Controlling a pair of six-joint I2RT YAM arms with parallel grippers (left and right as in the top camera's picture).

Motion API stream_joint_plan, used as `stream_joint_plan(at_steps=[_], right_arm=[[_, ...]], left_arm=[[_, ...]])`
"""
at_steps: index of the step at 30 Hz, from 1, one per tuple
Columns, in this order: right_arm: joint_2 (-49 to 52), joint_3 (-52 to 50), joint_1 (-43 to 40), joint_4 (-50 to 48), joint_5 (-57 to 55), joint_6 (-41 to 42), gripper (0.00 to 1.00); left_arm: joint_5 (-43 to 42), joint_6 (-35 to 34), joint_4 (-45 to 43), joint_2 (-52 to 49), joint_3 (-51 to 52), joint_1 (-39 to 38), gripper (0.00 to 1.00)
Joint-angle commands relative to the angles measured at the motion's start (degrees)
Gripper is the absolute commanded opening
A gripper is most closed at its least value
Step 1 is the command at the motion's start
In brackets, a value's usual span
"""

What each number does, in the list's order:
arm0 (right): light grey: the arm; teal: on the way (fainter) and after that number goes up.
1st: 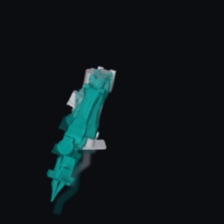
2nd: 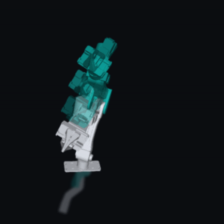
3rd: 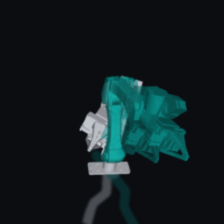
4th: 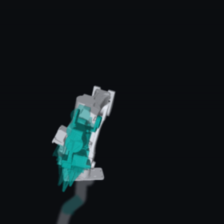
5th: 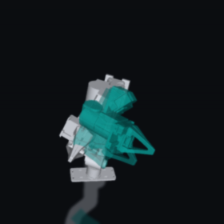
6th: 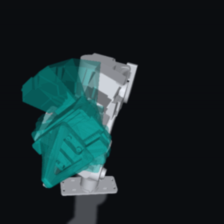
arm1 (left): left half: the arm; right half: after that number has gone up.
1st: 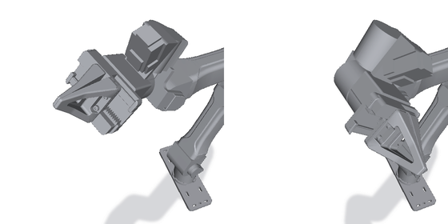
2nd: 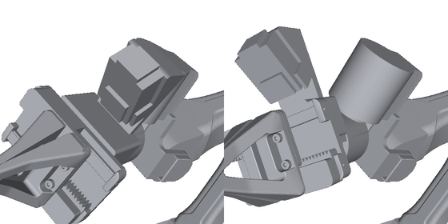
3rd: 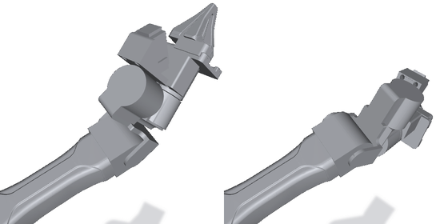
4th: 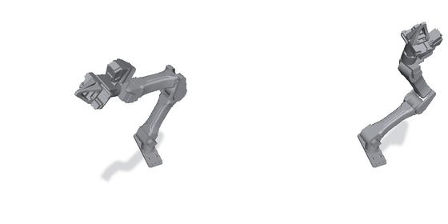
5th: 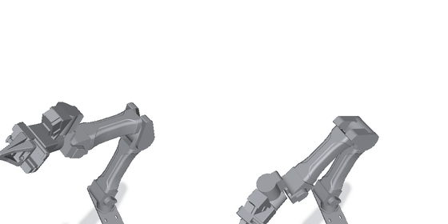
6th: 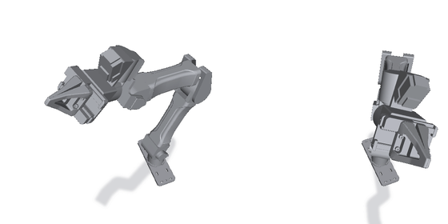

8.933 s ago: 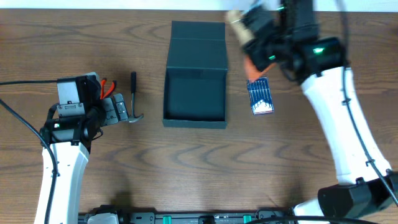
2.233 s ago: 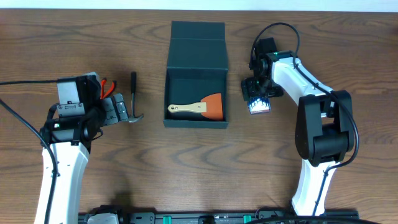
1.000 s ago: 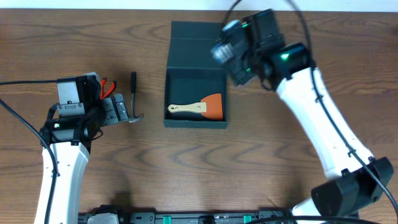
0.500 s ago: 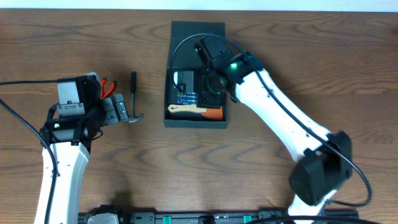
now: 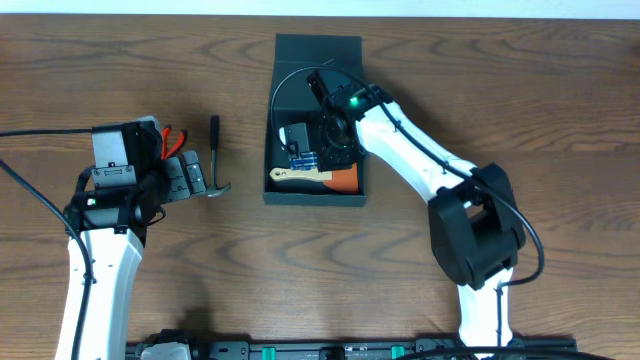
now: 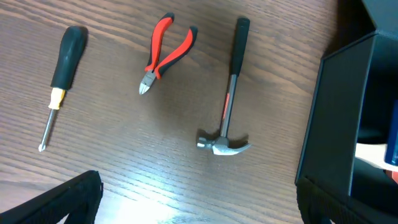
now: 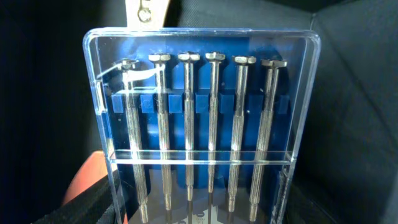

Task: Pack container
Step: 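Lower the case into the box and release it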

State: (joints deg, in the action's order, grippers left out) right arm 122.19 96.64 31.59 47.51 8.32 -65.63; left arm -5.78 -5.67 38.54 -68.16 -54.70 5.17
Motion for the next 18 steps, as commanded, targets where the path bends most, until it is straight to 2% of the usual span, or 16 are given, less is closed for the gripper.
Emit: stream_joint_plan(at_steps=[1,5,6,7,8,12,16,18], right_arm=[[0.57,0.07,-0.55,-0.85,0.96,-1.25,0.08],[0.26,0.15,-0.55,-4.09,0.92,4.66,0.24],[0.13,0.31,-0.55,-4.55,0.92,6.54,0.44],[0.02,0.68,-0.55,-4.66,0.92,8.44,0.81],[-0.15,1.25,-0.5,-4.59,0.92,10.91,0.99],[-1.88,3.13,-0.39,-3.78,0.92,17.94,0.97],[-4.57,4.55,-0.57,-2.36,0.9,19.8,0.89],[-6.23,5.4,-0.85,-0.96,0.44,20.46,0.76]], left_arm=[[0.63,0.92,0.02,-0.31,-1.05,0.33,0.98],[0.63,0.92,0.02,-0.31,-1.05,0.33,0.98],[0.63,0.92,0.02,-0.31,-1.05,0.33,0.98],[0.66,0.92,0.02,-0.31,-1.05,0.33,0.98],[0.63,0.92,0.02,-0.31,-1.05,0.33,0.98],[0.63,0.92,0.02,-0.31,-1.05,0.33,0.98],[0.63,0.92,0.02,-0.31,-1.05,0.33,0.98],[0.63,0.92,0.02,-0.31,-1.05,0.33,0.98]])
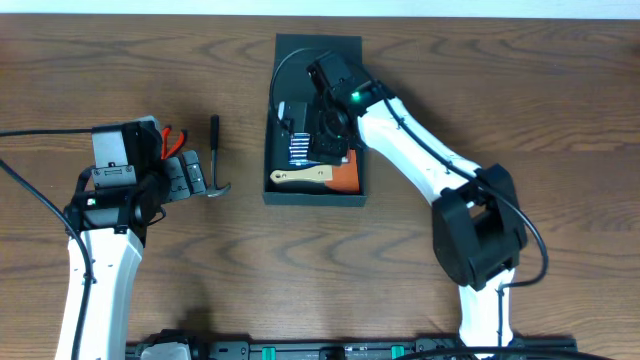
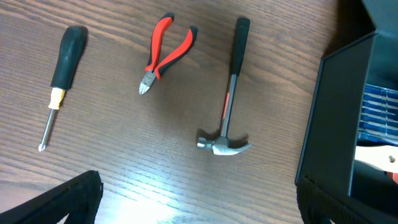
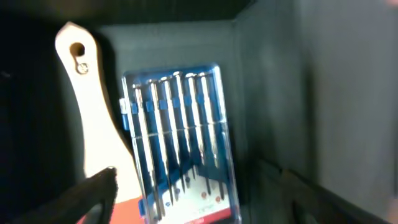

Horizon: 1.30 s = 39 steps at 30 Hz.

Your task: Pack container

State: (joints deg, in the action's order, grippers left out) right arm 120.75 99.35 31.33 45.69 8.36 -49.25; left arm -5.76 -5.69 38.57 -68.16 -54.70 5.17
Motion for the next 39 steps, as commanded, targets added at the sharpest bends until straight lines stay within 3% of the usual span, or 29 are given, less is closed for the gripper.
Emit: stream_joint_plan(at_steps=[1,7,9,11,16,17,19,30,36,39], right_arm=[[-5.81,3.06,-0.9,1.27,-0.63,6.14,0.76],[-12.92,3.32,-8.85,1.7,-5.99,27.08,0.76],[-14.51,3.32,-13.42,1.99,-5.25,33.86,0.72],[-15.45,3.32,-19.1,2.21,-2.69,41.0,0.69],[-14.78,2.99,-33.07,3.48,10.82,50.82,0.79],[-14.36,2.93,-35.23,3.89,12.68,52.13,0.8],[-13.18,2.91,-38.91,4.7,15.39,53.83,0.99],[-4.46,2.91,-42.45,7.54,15.45,55.17,0.99],[-0.83,2.91,-42.38,7.76,15.45,58.66,0.99],[-0.2,2.91,-42.4,7.85,15.43,58.64,0.99]], left_arm=[[0.61,0.92,0.0,-0.31,-1.05,0.33,0.98],[0.61,0.94,0.0,-0.31,-1.05,0.33,0.98],[0.61,0.94,0.0,-0.31,-1.05,0.33,0.98],[0.57,0.9,-0.07,-0.31,-1.05,0.33,0.98],[-2.86,0.46,0.02,-0.31,-1.05,0.28,0.98],[-4.28,0.46,-0.11,-0.31,-1.05,0.26,0.98],[-8.48,0.46,0.24,-0.33,-1.05,0.26,0.98],[-11.54,0.48,9.62,-3.63,-2.54,0.11,0.99],[-5.2,4.07,25.09,-13.05,-15.21,0.11,0.98],[-4.96,5.27,25.92,-17.55,-21.64,0.11,0.98]])
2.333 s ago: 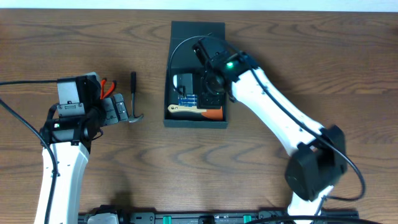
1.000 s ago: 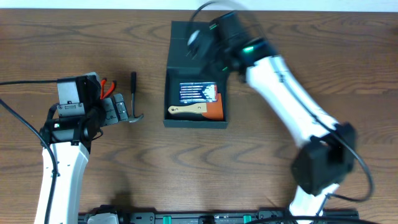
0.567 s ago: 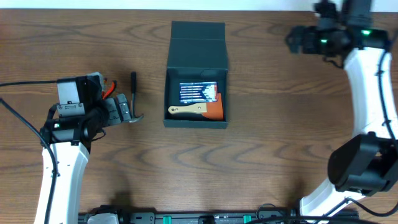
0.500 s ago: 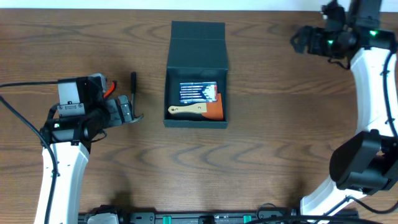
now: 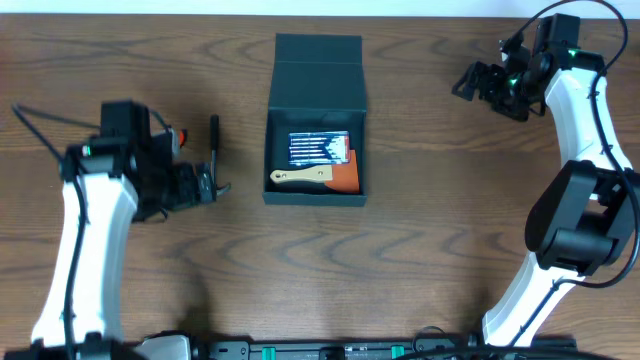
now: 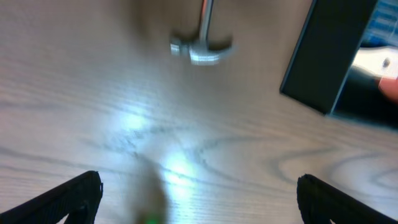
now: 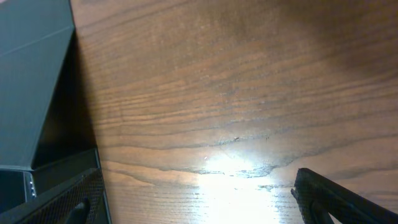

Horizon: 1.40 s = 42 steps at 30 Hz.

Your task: Pack container

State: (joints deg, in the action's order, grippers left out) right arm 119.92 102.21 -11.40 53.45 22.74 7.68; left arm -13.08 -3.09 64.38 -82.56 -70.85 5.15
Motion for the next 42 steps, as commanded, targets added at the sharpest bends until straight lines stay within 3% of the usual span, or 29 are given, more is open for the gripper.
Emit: stream_joint_plan(at_steps=[1,5,12,20,35,38,42], right_arm=[[0.72,0.04,0.33,0.07,1.05,1.7,0.99],[0.74,0.04,0.33,0.07,1.05,1.7,0.99],[0.74,0.04,0.35,0.2,1.07,1.7,0.99],[0.74,0.04,0.35,1.33,1.05,1.7,0.99],[0.74,0.04,0.35,3.41,1.07,1.7,0.99],[0.74,0.04,0.35,3.56,1.07,1.7,0.99],[0.74,0.04,0.35,3.93,1.07,1.7,0.99]], left_arm=[[2.19,2.91,-0.63,-4.57,-7.48,-0.09,0.99],[2.19,6.1,-3.61,-9.11,-12.37,-1.75,0.98],[6.58,5.84,-12.74,-16.41,-13.07,-5.95,0.99],[13.88,5.84,-13.11,-25.94,-13.07,-9.99,0.98],[13.97,4.37,-17.57,-33.18,-13.07,-10.05,1.0],[13.99,4.59,-19.76,-33.18,-13.07,-10.05,0.93],[13.99,4.57,-22.05,-33.18,-13.07,-10.05,0.77]])
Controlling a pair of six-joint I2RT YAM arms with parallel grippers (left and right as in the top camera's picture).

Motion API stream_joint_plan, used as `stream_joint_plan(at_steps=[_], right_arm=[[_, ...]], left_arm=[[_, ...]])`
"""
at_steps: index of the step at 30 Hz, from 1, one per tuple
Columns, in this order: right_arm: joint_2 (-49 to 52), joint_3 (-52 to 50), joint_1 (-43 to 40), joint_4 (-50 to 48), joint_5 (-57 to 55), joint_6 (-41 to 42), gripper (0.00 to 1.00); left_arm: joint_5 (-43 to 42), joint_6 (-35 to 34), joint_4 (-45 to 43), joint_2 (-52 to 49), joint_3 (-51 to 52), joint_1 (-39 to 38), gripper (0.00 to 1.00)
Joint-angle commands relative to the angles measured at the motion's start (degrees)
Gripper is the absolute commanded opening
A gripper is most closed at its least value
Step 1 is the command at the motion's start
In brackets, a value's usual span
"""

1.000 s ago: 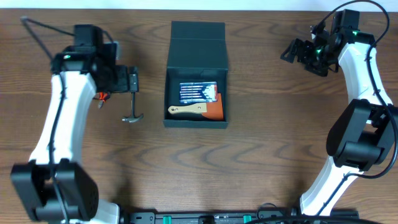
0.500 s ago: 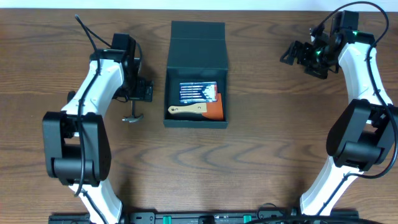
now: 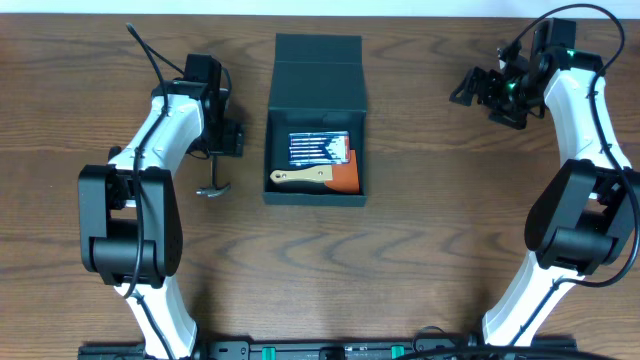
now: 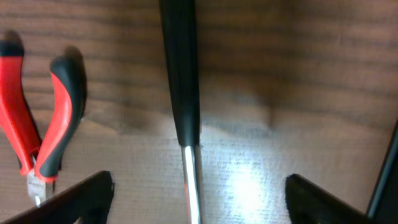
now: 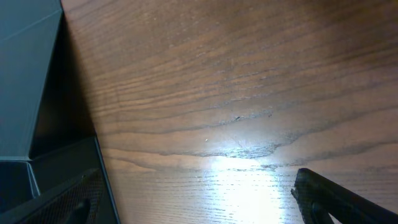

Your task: Pack container

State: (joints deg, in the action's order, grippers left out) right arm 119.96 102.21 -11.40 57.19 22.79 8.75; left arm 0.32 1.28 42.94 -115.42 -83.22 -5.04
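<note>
The open black box (image 3: pixel 281 150) stands mid-table and holds a clear case of small screwdrivers (image 3: pixel 318 148), a wooden-handled tool (image 3: pixel 298 177) and something orange (image 3: pixel 347 180). Left of the box lies a hammer (image 3: pixel 212 187). Its black handle (image 4: pixel 180 68) and steel shaft run down the left wrist view. My left gripper (image 4: pixel 194 208) is open low over that shaft, one finger on each side, and appears as the left gripper (image 3: pixel 224 138) in the overhead view. Red-handled pliers (image 4: pixel 38 130) lie just to the left. My right gripper (image 3: pixel 480 88) is open over bare table at the far right.
The box's lid (image 3: pixel 318 62) lies open towards the far edge. The box wall (image 5: pixel 31 93) shows at the left of the right wrist view, with wooden table (image 5: pixel 236 112) beyond it. My left arm hides part of the table left of the box.
My left arm has swung from the near left to the far side. Its open gripper was near the hammer's head and is now over the handle and shaft. The right arm has barely moved.
At first my right gripper was in the box, close against the screwdriver case. Then the case lay in the box with the gripper open above it. Later the right arm stood at the far right, and the left arm began moving towards the hammer.
</note>
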Motion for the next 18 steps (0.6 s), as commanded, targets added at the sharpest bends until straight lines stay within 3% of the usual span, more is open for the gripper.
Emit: stream_joint_plan(at_steps=[1,18], right_arm=[[0.7,0.04,0.35,0.48,1.01,0.61,0.99],[0.7,0.04,0.35,2.56,1.03,0.63,0.99]], left_arm=[[0.59,0.2,-1.05,-0.33,-0.7,0.13,0.75],[0.85,0.37,-0.31,-1.44,-0.66,1.55,0.75]])
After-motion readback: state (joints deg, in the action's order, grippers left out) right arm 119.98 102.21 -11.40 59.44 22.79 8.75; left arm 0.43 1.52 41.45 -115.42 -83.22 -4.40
